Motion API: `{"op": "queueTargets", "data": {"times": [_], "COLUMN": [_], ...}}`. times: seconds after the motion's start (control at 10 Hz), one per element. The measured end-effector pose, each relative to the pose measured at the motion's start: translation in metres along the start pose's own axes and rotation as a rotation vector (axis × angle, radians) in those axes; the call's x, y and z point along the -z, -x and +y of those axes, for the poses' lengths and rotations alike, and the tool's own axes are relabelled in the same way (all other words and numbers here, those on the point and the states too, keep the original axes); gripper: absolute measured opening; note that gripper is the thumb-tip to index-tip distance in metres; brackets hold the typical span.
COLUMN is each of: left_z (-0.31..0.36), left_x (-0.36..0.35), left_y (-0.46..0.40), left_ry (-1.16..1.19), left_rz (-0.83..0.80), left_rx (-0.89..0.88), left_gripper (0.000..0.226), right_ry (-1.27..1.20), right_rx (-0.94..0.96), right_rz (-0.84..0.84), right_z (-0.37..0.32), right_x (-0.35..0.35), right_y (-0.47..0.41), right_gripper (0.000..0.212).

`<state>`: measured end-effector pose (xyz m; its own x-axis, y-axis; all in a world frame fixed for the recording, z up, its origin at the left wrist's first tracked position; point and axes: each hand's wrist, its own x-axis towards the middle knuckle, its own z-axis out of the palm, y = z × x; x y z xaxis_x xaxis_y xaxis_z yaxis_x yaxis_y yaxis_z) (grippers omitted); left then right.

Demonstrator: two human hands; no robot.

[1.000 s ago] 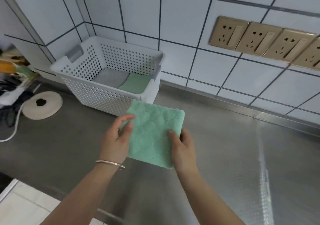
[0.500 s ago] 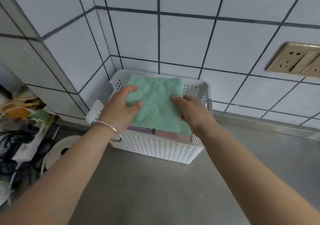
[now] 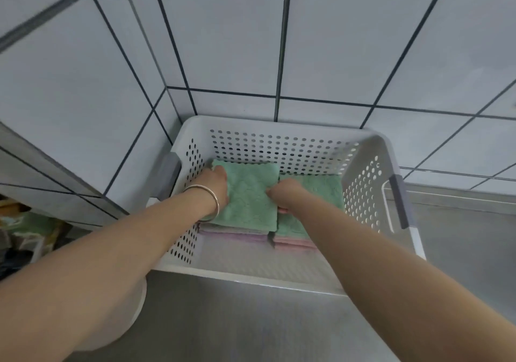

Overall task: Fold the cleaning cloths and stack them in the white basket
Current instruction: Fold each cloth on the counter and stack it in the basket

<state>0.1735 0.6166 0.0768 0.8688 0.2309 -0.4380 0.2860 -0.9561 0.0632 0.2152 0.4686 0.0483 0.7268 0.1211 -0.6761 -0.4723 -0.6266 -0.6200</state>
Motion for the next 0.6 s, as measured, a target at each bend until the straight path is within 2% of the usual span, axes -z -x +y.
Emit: {"op": "queueTargets", "data": {"times": [0.2, 0.3, 0.4, 0.5, 0.6], "left_z": [0.004, 0.004, 0.002, 0.006, 0.011], "left_x": [-0.013, -0.017, -0.016, -0.018, -0.023], "left_y": [-0.014, -0.015, -0.015, -0.014, -0.012], "left_ry": [-0.149, -0.225, -0.297, -0.307, -0.264], "left_rz": [-0.012, -0.046, 0.011, 0.065, -0.114], "left_rx": [0.004, 0.022, -0.027, -0.158, -0.234], "left_gripper": [0.044, 0.05, 0.061, 0.056, 0.061], "right_ry": [0.034, 0.147, 0.356, 0.324, 0.034], "right_rx": [-0.026, -0.038, 0.007, -0.03, -0.193], "right_rz": [-0.035, -0.002, 0.065, -0.109, -0.211], "right_z": [0.002, 0.006, 0.0, -0.007, -0.003], "right_x": [-0.005, -0.009, -0.008, -0.012, -0.024], "right_y": [-0.016, -0.018, -0.012, -0.005, -0.004], "right_gripper": [0.03, 0.027, 0.031, 0.02, 0.027]}}
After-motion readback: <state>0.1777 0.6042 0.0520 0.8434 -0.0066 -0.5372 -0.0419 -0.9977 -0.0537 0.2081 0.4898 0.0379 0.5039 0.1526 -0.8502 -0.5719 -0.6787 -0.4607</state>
